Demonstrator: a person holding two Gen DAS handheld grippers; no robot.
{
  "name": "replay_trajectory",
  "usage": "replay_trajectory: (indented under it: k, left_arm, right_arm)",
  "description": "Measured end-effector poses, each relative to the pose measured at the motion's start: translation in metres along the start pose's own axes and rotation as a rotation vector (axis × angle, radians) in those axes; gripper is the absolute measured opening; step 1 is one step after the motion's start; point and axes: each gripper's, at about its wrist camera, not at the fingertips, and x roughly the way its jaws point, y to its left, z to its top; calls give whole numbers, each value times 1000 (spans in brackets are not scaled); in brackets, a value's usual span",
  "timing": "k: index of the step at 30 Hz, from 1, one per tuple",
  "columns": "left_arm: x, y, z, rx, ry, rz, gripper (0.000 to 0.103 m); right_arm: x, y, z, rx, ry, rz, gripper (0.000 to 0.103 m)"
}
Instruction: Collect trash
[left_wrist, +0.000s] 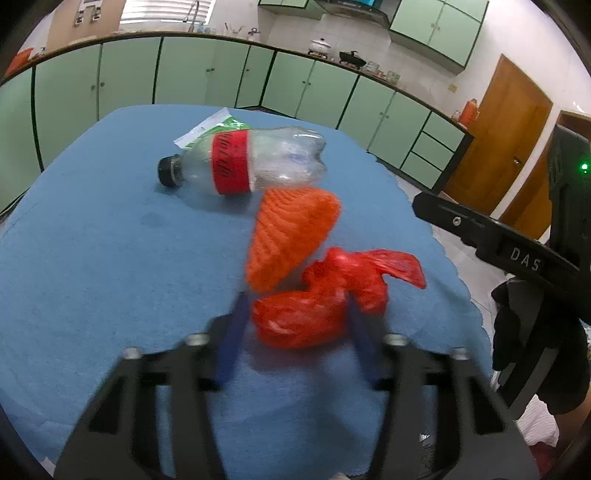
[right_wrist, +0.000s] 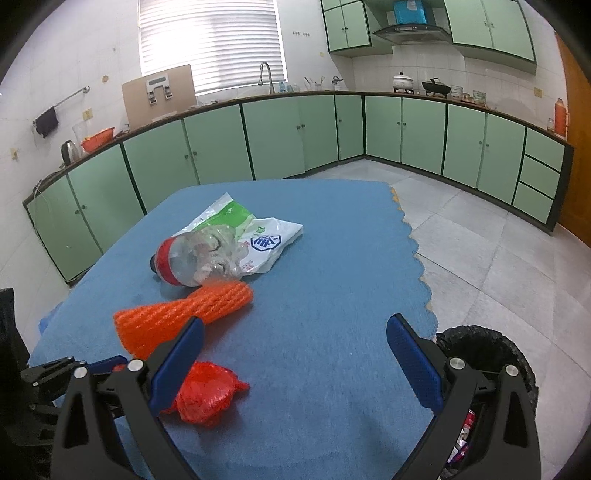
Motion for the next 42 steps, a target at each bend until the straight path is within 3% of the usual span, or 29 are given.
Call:
replay_trajectory:
  k: [2,4,7,18,27,32,42]
  left_arm:
    - [0,-4,-3,7,-5,1,16]
    - [-1,-5,-4,14,-19,8,6]
    - [-5,-8,-5,20,-37,16,2]
    - [-58,-10,-12,44,-95,-7,1]
    - [-109,34,-5,-48,-231,110,1]
    - [-106,50,5,-78,-261,172,1]
    - [-82,61,14,-85,-256,212,1]
  right_arm:
    - [0,-1,-3,2,2,-4,96]
    - [1,0,-9,-1,9,-12,95]
    - [3,0,-17,-5,22,-13,95]
    - [-3,8,-20,-7,10,15,94]
    - [-6,34,-15,-28,-6,58,94]
    - [-7,53,-11,-41,-13,82,94]
    - [6,82,-5,-48,13,93,94]
